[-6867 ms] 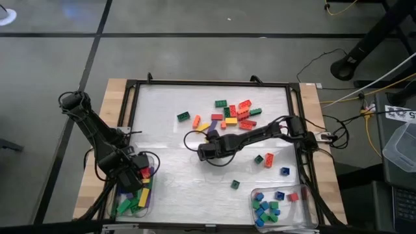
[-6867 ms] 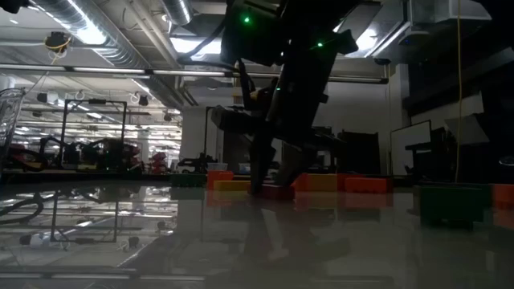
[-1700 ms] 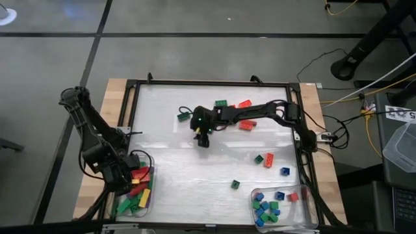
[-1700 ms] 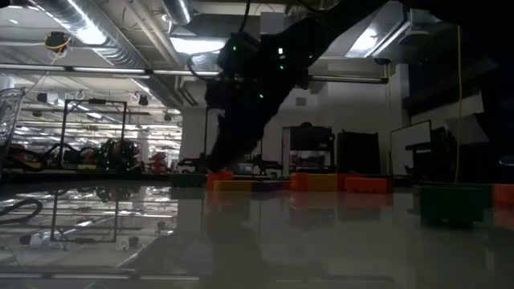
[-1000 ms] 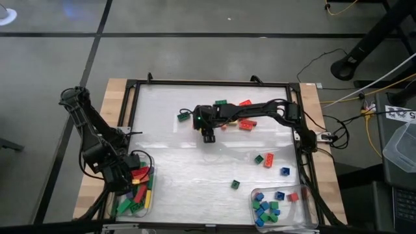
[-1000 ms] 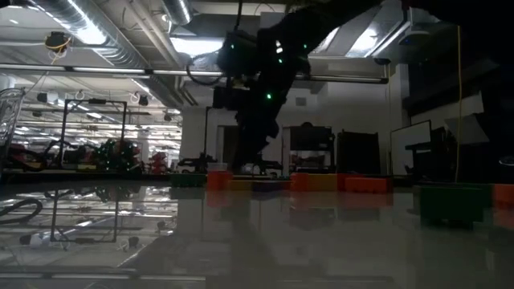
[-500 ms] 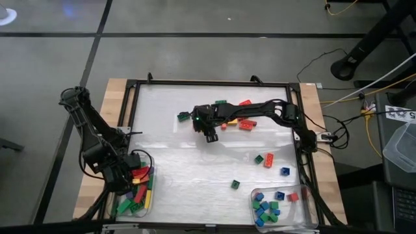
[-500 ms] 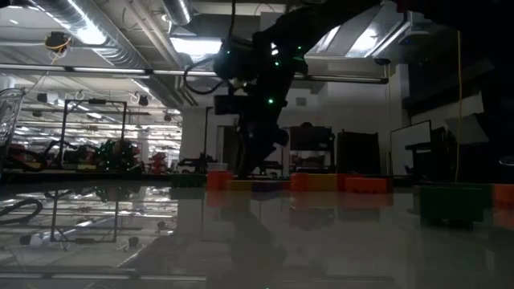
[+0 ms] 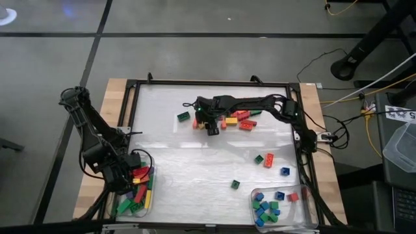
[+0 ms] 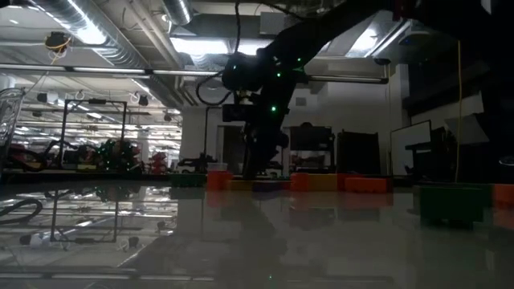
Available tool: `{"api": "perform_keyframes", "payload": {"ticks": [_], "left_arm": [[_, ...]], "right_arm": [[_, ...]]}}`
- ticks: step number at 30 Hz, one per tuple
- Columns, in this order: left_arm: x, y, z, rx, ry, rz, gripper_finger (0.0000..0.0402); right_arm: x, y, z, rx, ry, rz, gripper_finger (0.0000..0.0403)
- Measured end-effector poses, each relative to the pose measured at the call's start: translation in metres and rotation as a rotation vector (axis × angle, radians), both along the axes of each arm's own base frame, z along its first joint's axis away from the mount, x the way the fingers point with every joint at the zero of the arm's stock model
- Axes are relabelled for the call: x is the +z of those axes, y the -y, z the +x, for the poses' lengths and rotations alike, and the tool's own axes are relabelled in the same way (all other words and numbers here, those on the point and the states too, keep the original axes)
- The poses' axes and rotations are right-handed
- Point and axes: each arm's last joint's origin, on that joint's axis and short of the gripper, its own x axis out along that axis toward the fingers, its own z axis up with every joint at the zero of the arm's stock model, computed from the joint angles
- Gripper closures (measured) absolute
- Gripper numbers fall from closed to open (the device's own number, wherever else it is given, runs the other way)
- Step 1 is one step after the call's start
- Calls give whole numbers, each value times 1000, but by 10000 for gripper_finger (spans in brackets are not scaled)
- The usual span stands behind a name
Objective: Sort blocks by size
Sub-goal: Put the large yellow block into the left transparent bin
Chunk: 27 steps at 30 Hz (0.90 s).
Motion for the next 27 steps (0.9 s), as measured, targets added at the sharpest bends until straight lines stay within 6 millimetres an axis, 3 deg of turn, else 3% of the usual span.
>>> {"api": "perform_keyframes", "payload": {"ticks": [7, 12, 19, 27], "left_arm": [[0, 0, 0, 1, 0, 1, 226], [0, 0, 0, -1, 7, 2, 226], [1, -3, 4, -47, 154, 123, 226], [3, -7, 15, -128, 456, 490, 226]], "right_arm": [[-19, -1, 4, 4, -35, 13, 201], [-20, -2, 4, 15, -32, 44, 212], [-8, -9, 13, 0, 32, 173, 304], [21, -41, 31, 128, 143, 352, 307]]}}
